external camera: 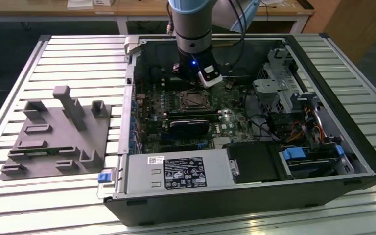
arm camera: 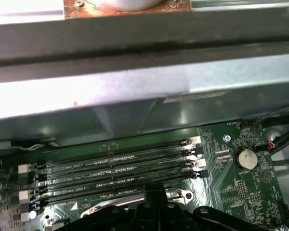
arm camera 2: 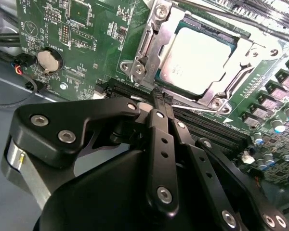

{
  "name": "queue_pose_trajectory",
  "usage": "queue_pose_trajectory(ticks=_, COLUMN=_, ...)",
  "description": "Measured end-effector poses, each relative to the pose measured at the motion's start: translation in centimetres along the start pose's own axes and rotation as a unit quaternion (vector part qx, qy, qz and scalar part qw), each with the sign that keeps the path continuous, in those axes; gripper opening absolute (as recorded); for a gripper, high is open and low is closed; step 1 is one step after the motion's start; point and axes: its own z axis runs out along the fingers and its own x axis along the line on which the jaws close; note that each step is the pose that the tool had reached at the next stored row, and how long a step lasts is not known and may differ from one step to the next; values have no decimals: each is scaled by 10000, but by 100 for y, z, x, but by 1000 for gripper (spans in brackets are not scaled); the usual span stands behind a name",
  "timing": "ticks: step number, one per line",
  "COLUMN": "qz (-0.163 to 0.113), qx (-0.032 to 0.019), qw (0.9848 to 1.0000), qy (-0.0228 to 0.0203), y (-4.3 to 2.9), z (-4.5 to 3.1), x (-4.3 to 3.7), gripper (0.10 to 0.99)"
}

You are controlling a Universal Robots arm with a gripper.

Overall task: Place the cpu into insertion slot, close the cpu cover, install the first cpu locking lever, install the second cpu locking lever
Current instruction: 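Install the first cpu locking lever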

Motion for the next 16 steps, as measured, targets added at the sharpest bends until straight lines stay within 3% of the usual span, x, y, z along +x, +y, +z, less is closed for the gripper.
queue_pose_trajectory(ticks=9, qz=95, qx=10, qw=9999, qy=-43, y=77, z=16, x=56, gripper=106)
queue_pose_trajectory(ticks=16, qz=245, qx=44, qw=9996, qy=-93, y=93, z=37, x=72, gripper=106)
